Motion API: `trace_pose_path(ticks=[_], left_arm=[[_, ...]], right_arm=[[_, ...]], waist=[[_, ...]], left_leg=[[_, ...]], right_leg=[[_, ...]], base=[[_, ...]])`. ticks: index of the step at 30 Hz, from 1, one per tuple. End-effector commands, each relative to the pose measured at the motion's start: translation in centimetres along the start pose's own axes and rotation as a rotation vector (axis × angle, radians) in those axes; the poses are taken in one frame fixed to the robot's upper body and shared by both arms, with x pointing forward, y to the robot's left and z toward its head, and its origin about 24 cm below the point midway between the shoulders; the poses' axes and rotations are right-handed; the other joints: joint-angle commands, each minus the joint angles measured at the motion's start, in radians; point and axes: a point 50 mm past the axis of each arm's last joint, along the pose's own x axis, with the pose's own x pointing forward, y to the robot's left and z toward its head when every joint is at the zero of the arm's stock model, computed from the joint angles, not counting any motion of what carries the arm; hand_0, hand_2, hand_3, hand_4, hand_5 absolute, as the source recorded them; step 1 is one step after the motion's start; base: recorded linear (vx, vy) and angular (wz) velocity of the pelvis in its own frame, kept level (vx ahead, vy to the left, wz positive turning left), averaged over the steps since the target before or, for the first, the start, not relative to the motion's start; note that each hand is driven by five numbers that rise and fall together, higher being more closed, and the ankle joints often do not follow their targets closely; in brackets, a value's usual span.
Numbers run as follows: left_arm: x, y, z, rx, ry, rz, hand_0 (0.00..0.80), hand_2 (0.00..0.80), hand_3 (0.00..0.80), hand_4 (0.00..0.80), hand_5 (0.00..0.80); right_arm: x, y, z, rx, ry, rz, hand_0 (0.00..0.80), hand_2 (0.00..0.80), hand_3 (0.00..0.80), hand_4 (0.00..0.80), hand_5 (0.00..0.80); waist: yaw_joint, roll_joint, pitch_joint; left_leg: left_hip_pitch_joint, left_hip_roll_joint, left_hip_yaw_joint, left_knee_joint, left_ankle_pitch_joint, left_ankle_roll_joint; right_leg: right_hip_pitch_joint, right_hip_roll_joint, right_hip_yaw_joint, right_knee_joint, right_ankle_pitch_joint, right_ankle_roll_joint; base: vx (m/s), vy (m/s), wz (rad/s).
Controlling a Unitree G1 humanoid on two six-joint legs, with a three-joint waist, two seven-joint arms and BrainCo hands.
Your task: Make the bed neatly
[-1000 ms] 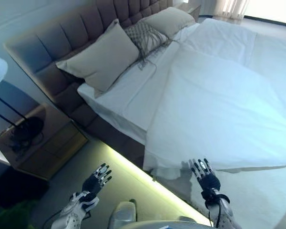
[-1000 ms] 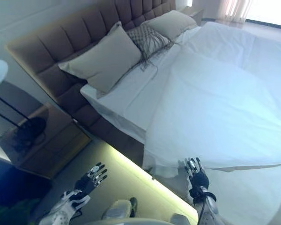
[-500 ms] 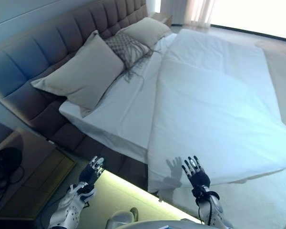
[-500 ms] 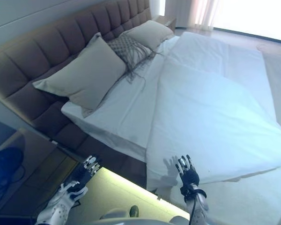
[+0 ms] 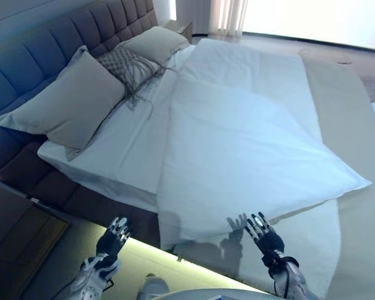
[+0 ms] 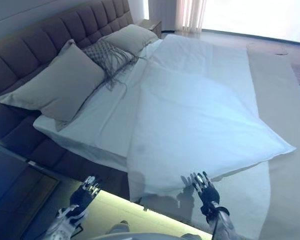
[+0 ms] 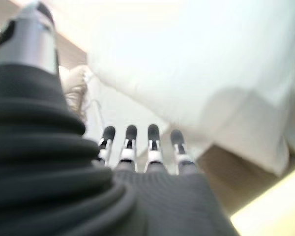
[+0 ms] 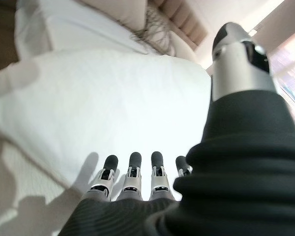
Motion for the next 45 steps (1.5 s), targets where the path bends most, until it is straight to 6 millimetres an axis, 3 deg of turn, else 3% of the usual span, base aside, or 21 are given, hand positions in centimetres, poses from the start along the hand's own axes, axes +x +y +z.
trace_pose_path(ticks=[1,2,3,6,8,9,11,14,17,19,20,23,26,30,31,33,37,39,41,45], left_arm=[[0.1,0.6,3.3,-0.019,-0.116,-0.027,0.000,0.000,0.000,0.000,0.000],[0.1,0.6,2.6,-0.010,-0.087,-0.023,0.000,0.000,0.000,0.000,0.000],[0.2,0.3,1.9,-0.008,-0.063,-0.035,0.000,0.000,0.000,0.000,0.000],[0.6,-1.1,0.9,-0.042,-0.024,-0.099,0.000,0.000,0.000,0.000,0.000],[0.6,-1.3,0.2,-0.022,-0.004,-0.115,0.000,0.000,0.000,0.000,0.000],[0.9,-1.4,0.2,0.010,0.006,-0.120,0.000,0.000,0.000,0.000,0.000],[1.4,-1.8,0.8,0.019,0.001,-0.123,0.000,0.000,0.000,0.000,0.000],[1.6,-2.0,2.2,0.035,-0.019,-0.138,0.000,0.000,0.000,0.000,0.000],[1.5,-2.3,2.4,0.050,-0.019,-0.161,0.000,0.000,0.000,0.000,0.000],[1.4,-2.4,2.4,0.067,-0.014,-0.169,0.000,0.000,0.000,0.000,0.000],[1.3,-2.3,2.3,0.086,-0.009,-0.170,0.000,0.000,0.000,0.000,0.000],[1.2,-1.8,2.3,0.122,-0.020,-0.145,0.000,0.000,0.000,0.000,0.000],[1.5,-1.5,3.7,0.136,-0.054,-0.128,0.000,0.000,0.000,0.000,0.000],[2.0,-1.5,4.6,0.142,-0.082,-0.110,0.000,0.000,0.000,0.000,0.000],[2.3,-1.5,4.6,0.142,-0.084,-0.104,0.000,0.000,0.000,0.000,0.000],[2.5,-1.6,4.8,0.137,-0.090,-0.100,0.000,0.000,0.000,0.000,0.000],[2.0,-0.9,5.5,0.144,-0.127,-0.067,0.000,0.000,0.000,0.000,0.000],[2.0,-0.5,5.2,0.063,-0.127,-0.037,0.000,0.000,0.000,0.000,0.000],[2.1,-0.7,4.7,-0.016,-0.129,-0.042,0.000,0.000,0.000,0.000,0.000],[2.4,-1.2,2.9,-0.044,-0.085,-0.060,0.000,0.000,0.000,0.000,0.000]], right_arm=[[1.0,3.4,2.8,0.036,-0.123,0.132,0.000,0.000,0.000,0.000,0.000],[0.9,3.1,2.8,0.064,-0.127,0.116,0.000,0.000,0.000,0.000,0.000],[0.7,2.6,2.6,0.084,-0.135,0.095,0.000,0.000,0.000,0.000,0.000],[0.6,2.1,2.9,0.111,-0.195,0.054,0.000,0.000,0.000,0.000,0.000],[0.7,2.1,3.0,0.141,-0.227,0.022,0.000,0.000,0.000,0.000,0.000],[0.8,2.0,3.1,0.177,-0.243,0.010,0.000,0.000,0.000,0.000,0.000],[0.9,2.3,2.7,0.165,-0.232,0.012,0.000,0.000,0.000,0.000,0.000],[0.7,2.4,1.9,0.144,-0.191,-0.024,0.000,0.000,0.000,0.000,0.000],[0.2,1.8,1.5,0.166,-0.201,-0.054,0.000,0.000,0.000,0.000,0.000],[0.1,1.7,1.5,0.178,-0.219,-0.068,0.000,0.000,0.000,0.000,0.000],[0.0,1.7,1.6,0.194,-0.239,-0.077,0.000,0.000,0.000,0.000,0.000],[0.0,2.1,2.0,0.208,-0.260,-0.062,0.000,0.000,0.000,0.000,0.000],[-0.1,1.9,1.6,0.224,-0.248,-0.064,0.000,0.000,0.000,0.000,0.000],[0.5,1.5,1.5,0.240,-0.257,-0.090,0.000,0.000,0.000,0.000,0.000],[0.7,1.4,1.7,0.243,-0.256,-0.106,0.000,0.000,0.000,0.000,0.000],[1.4,1.7,2.2,0.236,-0.253,-0.118,0.000,0.000,0.000,0.000,0.000],[2.3,3.3,2.7,0.190,-0.215,-0.073,0.000,0.000,0.000,0.000,0.000],[2.4,3.3,2.7,0.181,-0.191,-0.086,0.000,0.000,0.000,0.000,0.000],[2.3,3.4,3.0,0.173,-0.202,-0.089,0.000,0.000,0.000,0.000,0.000],[2.4,2.4,3.4,0.163,-0.231,-0.170,0.000,0.000,0.000,0.000,0.000]], waist=[[0.024,-0.056,0.035],[0.027,-0.045,0.048],[0.028,-0.032,0.061],[0.055,0.005,0.070],[0.054,0.013,0.058],[0.044,0.016,0.051],[0.045,0.016,0.038],[0.046,0.013,0.003],[0.038,0.011,-0.011],[0.034,0.008,-0.014],[0.027,0.005,-0.012],[-0.006,0.033,-0.001],[-0.024,0.039,0.015],[-0.035,0.008,0.019],[-0.047,0.000,0.014],[-0.058,0.000,0.010],[-0.041,-0.006,0.012],[-0.038,-0.008,0.010],[-0.037,-0.007,0.013],[-0.031,0.016,0.032]], left_leg=[[-0.072,0.030,-0.045,0.154,0.092,0.027],[-0.109,0.016,-0.047,0.193,0.135,0.021],[-0.150,0.001,-0.021,0.218,0.169,0.015],[-0.220,-0.106,0.017,0.146,0.179,0.038],[-0.212,-0.137,0.010,0.098,0.160,0.055],[-0.210,-0.139,0.042,0.096,0.161,0.055],[-0.196,-0.155,0.041,0.067,0.142,0.053],[-0.159,-0.187,0.032,0.043,0.111,0.070],[-0.143,-0.201,0.041,0.059,0.081,0.097],[-0.127,-0.232,0.035,0.062,0.062,0.133],[-0.102,-0.263,0.031,0.053,0.049,0.163],[-0.038,-0.293,0.047,0.041,0.019,0.216],[-0.001,-0.295,0.065,0.040,0.004,0.214],[0.018,-0.280,0.048,0.042,-0.016,0.162],[0.022,-0.270,0.038,0.039,-0.025,0.145],[0.034,-0.234,0.041,0.035,-0.041,0.122],[0.059,-0.122,0.084,0.034,-0.031,0.087],[0.059,-0.082,0.056,0.053,-0.014,0.083],[0.037,-0.054,0.020,0.120,0.042,0.072],[-0.001,-0.046,-0.008,0.162,0.128,0.056]], right_leg=[[-0.035,-0.036,0.057,0.002,0.089,-0.011],[-0.024,-0.015,0.043,0.000,0.085,-0.026],[-0.006,-0.008,0.018,-0.008,0.084,-0.034],[0.025,-0.014,-0.024,-0.032,0.078,-0.022],[0.023,-0.029,-0.037,-0.032,0.079,-0.020],[0.031,-0.038,-0.051,-0.033,0.077,-0.021],[0.052,-0.053,-0.065,-0.034,0.075,-0.010],[0.080,-0.077,-0.066,-0.025,0.063,0.002],[0.083,-0.097,-0.060,0.017,0.044,0.000],[0.068,-0.114,-0.047,0.086,0.048,-0.005],[0.030,-0.135,-0.034,0.193,0.072,-0.004],[-0.132,-0.151,-0.008,0.470,0.162,-0.026],[-0.172,-0.155,-0.004,0.459,0.179,-0.050],[-0.126,-0.217,0.037,0.138,0.285,-0.021],[-0.124,-0.226,0.067,0.026,0.298,-0.009],[-0.104,-0.206,0.089,-0.054,0.319,0.012],[-0.104,-0.146,0.009,-0.009,0.236,0.030],[-0.100,-0.098,0.016,0.018,0.178,0.018],[-0.084,-0.048,0.012,0.024,0.138,-0.016],[-0.049,-0.019,-0.003,0.034,0.103,-0.048]], base=[[0.021,-0.212,0.24],[0.007,-0.166,0.35],[-0.001,-0.101,0.56],[-0.002,-0.001,0.83],[0.054,0.071,0.50],[0.135,0.071,0.27],[0.212,0.076,0.45],[0.243,0.106,0.31],[0.160,0.120,0.11],[0.126,0.151,0.04],[0.111,0.218,-0.01],[0.098,0.243,-0.07],[0.114,-0.050,-0.23],[0.143,-0.383,-0.16],[0.154,-0.453,-0.12],[0.116,-0.413,-0.05],[0.055,-0.379,0.10],[0.071,-0.367,-0.30],[0.065,-0.276,-0.17],[0.061,-0.070,-0.01]])
